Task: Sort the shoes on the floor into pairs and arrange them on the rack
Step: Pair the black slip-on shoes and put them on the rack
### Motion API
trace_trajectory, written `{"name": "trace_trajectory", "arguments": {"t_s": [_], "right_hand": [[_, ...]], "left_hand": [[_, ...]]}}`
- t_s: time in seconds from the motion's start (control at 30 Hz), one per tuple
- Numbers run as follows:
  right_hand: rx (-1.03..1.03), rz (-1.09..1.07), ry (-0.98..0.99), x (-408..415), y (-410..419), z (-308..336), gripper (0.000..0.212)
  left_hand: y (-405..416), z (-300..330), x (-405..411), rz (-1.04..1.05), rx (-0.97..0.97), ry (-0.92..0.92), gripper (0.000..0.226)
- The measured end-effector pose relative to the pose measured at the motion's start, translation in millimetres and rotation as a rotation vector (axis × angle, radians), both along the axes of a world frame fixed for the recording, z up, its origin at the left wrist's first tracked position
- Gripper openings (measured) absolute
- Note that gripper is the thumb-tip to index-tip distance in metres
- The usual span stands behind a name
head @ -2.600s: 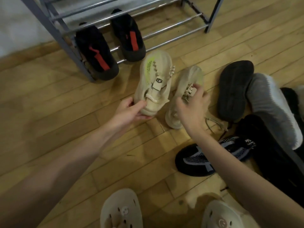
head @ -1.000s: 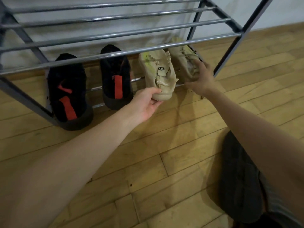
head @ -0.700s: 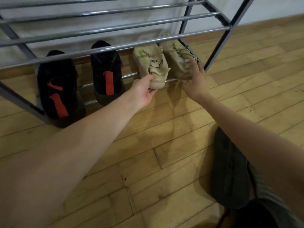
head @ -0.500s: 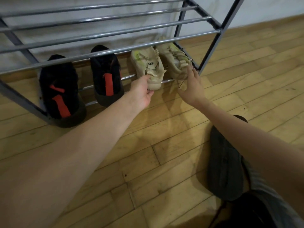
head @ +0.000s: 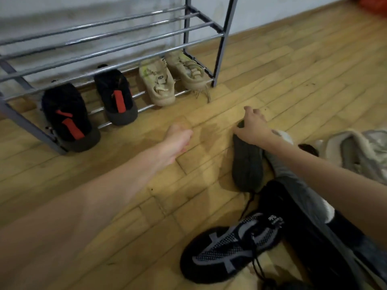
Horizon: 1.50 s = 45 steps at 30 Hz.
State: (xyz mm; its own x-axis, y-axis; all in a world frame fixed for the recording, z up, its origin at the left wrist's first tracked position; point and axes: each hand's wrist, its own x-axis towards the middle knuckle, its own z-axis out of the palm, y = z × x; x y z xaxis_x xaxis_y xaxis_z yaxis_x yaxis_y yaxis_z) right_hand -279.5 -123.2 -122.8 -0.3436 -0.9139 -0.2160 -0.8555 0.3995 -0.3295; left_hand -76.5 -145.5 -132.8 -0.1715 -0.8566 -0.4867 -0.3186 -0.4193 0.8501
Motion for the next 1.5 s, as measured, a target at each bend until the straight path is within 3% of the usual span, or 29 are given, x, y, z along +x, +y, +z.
{"name": "trace_trajectory", "arguments": {"t_s": [0.2,0.37,0.47,0.63,0.73,0.83,0.93,1.03,1.13,1.23,1.37,1.5], "right_hand": [[0.077,-0.096,0.177,10.1,86.0,-30.7,0.077],[0.150,-0.287,-0.127,12.6,92.5,-43.9,0.092],[0.039,-0.411,-0.264,19.5,90.7,-42.5,0.080],[-0.256,-0.120,0.092,64.3,107.6,-44.4,0.077],[-0.270,0.077,0.061,87.0,117.5,-52.3,0.070],[-0.240,0.153,-0.107,94.4,125.5,-55.3,0.063],[-0.317,0.070,-0.260,91.3,137.7,-49.4,0.053],[-0.413,-0.152,-0.302,74.5,156.6,-36.5,0.044],[-0.459,-0.421,-0.084,48.6,182.0,-30.1,0.044],[-0.366,-0.610,0.114,29.7,209.0,-32.4,0.048],[-0.114,-0.669,0.209,10.7,239.1,-35.6,0.049],[-0.167,-0.649,0.066,-8.8,253.8,-28.3,0.041]], "left_hand": [[54.6,-19.5,-16.1,-0.058,0.051,-0.006,0.009],[70.6,-27.8,-0.6,-0.022,0.081,-0.015,0.027],[67.0,-30.0,13.1,0.034,0.074,-0.005,0.025],[63.1,-31.2,30.2,0.101,0.061,-0.020,0.024],[62.7,-32.9,38.1,0.149,0.064,-0.031,0.022],[62.6,-33.8,43.9,0.163,0.063,-0.042,0.022],[65.1,-33.9,46.0,0.152,0.056,-0.046,0.021],[70.8,-34.5,41.2,0.089,0.038,-0.072,0.023],[82.0,-34.2,28.7,-0.038,0.006,-0.105,0.022],[95.4,-34.1,12.0,-0.168,-0.026,-0.137,0.020],[111.6,-27.8,-12.8,-0.297,-0.048,-0.128,0.017],[118.9,-13.5,-33.5,-0.342,-0.064,-0.083,0.019]]}}
